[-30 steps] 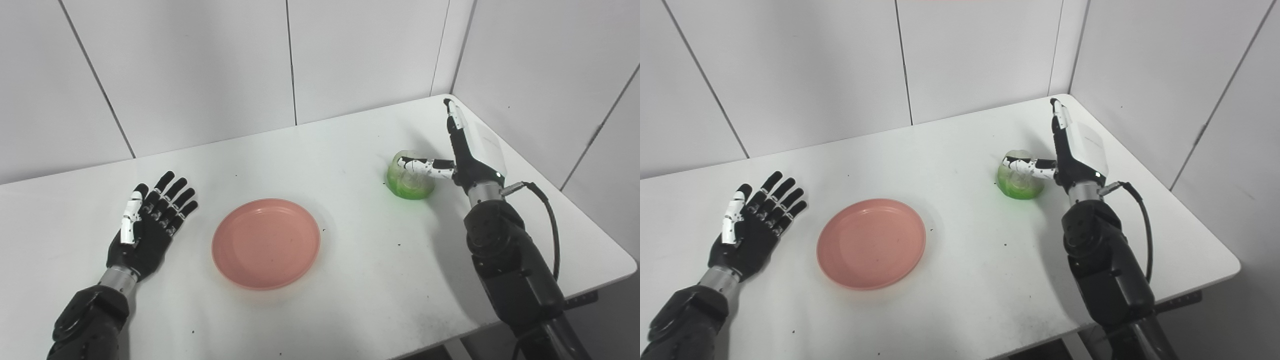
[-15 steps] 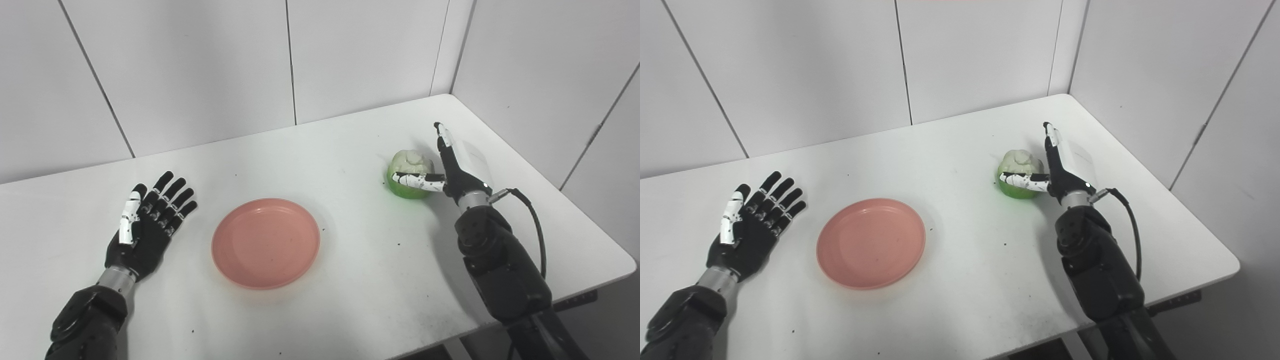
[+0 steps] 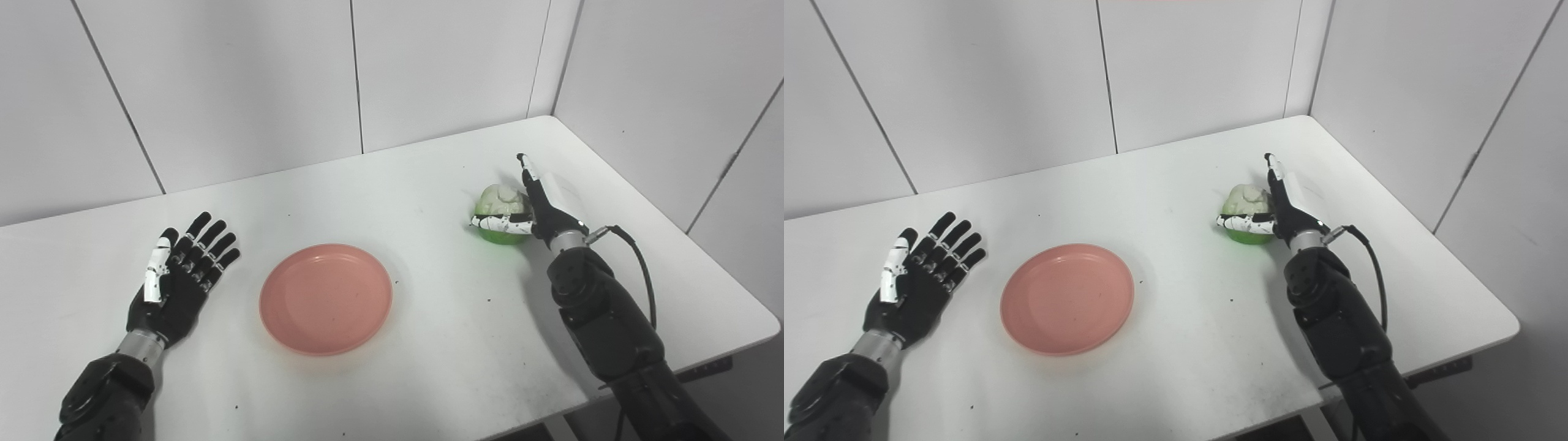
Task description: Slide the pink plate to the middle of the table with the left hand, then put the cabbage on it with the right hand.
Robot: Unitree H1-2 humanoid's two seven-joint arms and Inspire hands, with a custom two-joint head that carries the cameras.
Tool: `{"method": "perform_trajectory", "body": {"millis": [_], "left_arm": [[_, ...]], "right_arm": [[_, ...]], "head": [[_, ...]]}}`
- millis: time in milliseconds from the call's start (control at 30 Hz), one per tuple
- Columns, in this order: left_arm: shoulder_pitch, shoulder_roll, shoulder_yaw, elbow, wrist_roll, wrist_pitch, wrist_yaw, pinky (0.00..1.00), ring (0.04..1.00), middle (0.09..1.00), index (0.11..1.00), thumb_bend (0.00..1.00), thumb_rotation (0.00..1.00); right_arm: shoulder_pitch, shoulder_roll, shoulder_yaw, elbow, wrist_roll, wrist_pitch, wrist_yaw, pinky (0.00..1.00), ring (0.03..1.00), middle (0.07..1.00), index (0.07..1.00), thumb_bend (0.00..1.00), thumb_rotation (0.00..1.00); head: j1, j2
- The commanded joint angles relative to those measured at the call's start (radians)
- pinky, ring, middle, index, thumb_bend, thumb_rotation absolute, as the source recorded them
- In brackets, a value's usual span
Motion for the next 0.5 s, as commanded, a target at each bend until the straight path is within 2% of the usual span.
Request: {"method": "perform_trajectory", "body": {"millis": [0, 233, 467], "left_arm": [[0.041, 0.014, -0.008, 0.033, 0.026, 0.066, 0.033, 0.92, 0.927, 0.945, 0.943, 0.4, 1.0], [0.041, 0.018, -0.011, 0.036, 0.027, 0.06, 0.026, 0.93, 0.935, 0.952, 0.953, 0.41, 1.0], [0.048, 0.017, -0.013, 0.016, 0.027, 0.069, 0.036, 0.92, 0.926, 0.944, 0.939, 0.41, 1.0]], "right_arm": [[-0.05, -0.029, -0.007, -0.005, 0.013, -0.064, -0.033, 0.8, 0.909, 0.958, 0.972, 1.0, 0.43], [-0.058, -0.046, 0.009, 0.014, 0.042, -0.086, -0.01, 0.81, 0.901, 0.946, 0.961, 1.0, 0.4], [-0.071, -0.075, 0.04, 0.038, 0.059, -0.058, 0.048, 0.82, 0.904, 0.935, 0.918, 1.0, 0.31]], "head": [[0.002, 0.003], [0.002, 0.009], [0.005, 0.016]]}}
